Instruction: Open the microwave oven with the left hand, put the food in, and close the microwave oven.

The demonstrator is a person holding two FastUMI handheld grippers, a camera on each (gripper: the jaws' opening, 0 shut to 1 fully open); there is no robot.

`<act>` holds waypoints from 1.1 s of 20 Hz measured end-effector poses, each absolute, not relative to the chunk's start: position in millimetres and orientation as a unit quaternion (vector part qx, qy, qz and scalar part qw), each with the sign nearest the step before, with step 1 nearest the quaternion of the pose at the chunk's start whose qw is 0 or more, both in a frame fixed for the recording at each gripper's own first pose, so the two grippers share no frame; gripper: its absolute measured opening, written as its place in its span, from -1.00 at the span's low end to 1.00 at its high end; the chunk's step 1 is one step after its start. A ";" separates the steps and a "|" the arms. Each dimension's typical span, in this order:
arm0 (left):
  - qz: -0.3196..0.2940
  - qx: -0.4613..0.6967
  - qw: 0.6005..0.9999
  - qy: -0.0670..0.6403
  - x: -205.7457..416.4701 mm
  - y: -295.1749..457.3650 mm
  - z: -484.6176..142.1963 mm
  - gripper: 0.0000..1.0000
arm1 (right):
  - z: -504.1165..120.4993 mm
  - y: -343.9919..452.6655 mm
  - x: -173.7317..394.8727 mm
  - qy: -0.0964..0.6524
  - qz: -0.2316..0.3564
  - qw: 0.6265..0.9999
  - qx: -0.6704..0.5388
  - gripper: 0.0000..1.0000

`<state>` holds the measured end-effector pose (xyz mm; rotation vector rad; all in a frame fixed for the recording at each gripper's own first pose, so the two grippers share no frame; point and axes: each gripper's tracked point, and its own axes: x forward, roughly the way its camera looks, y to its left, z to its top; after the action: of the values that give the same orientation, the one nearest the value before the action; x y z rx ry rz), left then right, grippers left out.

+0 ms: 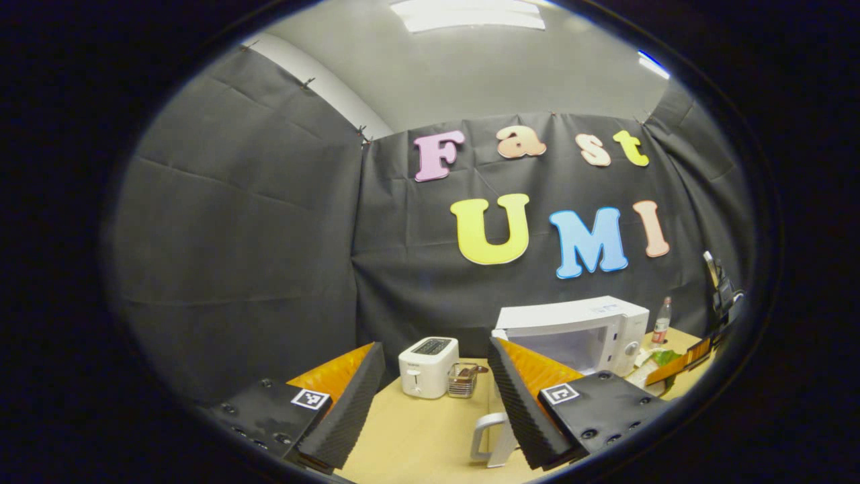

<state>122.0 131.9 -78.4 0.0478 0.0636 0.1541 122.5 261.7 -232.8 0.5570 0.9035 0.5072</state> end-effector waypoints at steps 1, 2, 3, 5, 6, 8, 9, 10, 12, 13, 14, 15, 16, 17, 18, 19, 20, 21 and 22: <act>0.077 0.023 0.996 0.033 128.7 140.1 -80.0 1.00 | -232.9 269.9 134.5 0.418 0.230 0.836 0.271 -0.43; 0.078 0.022 0.996 0.035 134.9 149.0 -83.0 1.00 | -233.8 277.6 144.9 0.412 0.222 0.839 0.278 -0.43; 0.081 0.020 0.996 0.040 141.1 158.0 -85.7 1.00 | -235.7 284.9 155.8 0.406 0.213 0.842 0.284 -0.43; 0.085 0.015 0.995 0.048 150.5 173.6 -93.7 0.97 | -239.4 297.5 176.1 0.394 0.200 0.847 0.294 -0.43; 0.087 0.015 0.995 0.050 153.4 181.0 -96.5 0.97 | -240.9 303.1 185.6 0.389 0.192 0.850 0.300 -0.43; 0.088 0.017 0.994 0.058 158.2 195.0 -103.7 0.97 | -245.7 313.7 205.2 0.376 0.176 0.855 0.310 -0.43; 0.088 0.019 0.994 0.063 161.6 201.0 -107.6 0.97 | -248.4 318.2 215.1 0.368 0.167 0.860 0.312 -0.43; 0.088 0.020 0.994 0.067 164.4 205.2 -110.9 0.97 | -251.9 321.8 223.5 0.362 0.157 0.864 0.313 -0.43; 0.086 0.021 0.993 0.078 171.0 215.7 -119.6 0.97 | -261.4 330.4 240.5 0.351 0.140 0.870 0.316 -0.43; 0.085 0.021 0.993 0.082 173.6 220.9 -123.9 1.00 | -265.1 334.8 249.0 0.345 0.134 0.872 0.320 -0.43; 0.084 0.021 0.993 0.084 175.7 225.2 -126.1 0.97 | -267.6 339.6 256.9 0.339 0.129 0.873 0.325 -0.43; 0.084 0.019 0.993 0.087 176.0 228.8 -127.2 0.97 | -269.9 342.9 265.3 0.331 0.121 0.877 0.328 -0.43; 0.084 0.016 0.992 0.089 177.9 232.8 -128.6 0.97 | -271.5 344.9 274.0 0.320 0.113 0.882 0.328 -0.43; 0.085 0.013 0.992 0.088 179.0 238.5 -130.6 0.97 | -273.5 347.2 283.2 0.310 0.107 0.886 0.327 -0.43; 0.089 0.011 0.992 0.088 177.7 244.6 -130.1 0.97 | -275.9 351.3 291.4 0.301 0.103 0.890 0.328 -0.41; 0.093 0.010 0.992 0.090 179.2 249.6 -133.0 0.97 | -278.1 355.1 299.8 0.295 0.099 0.891 0.329 -0.41; 0.098 0.011 0.991 0.094 178.3 255.0 -135.9 0.97 | -281.5 359.6 307.0 0.292 0.099 0.893 0.328 -0.40; 0.104 0.014 0.990 0.097 176.2 262.2 -140.1 0.92 | -285.9 363.5 315.6 0.288 0.096 0.896 0.325 -0.40; 0.108 0.015 0.989 0.101 173.3 266.7 -142.2 0.97 | -291.8 367.4 324.2 0.284 0.095 0.899 0.319 -0.40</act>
<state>173.3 266.7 -142.2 0.0309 0.2031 0.2171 324.2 367.4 -291.8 0.6601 0.5873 0.1962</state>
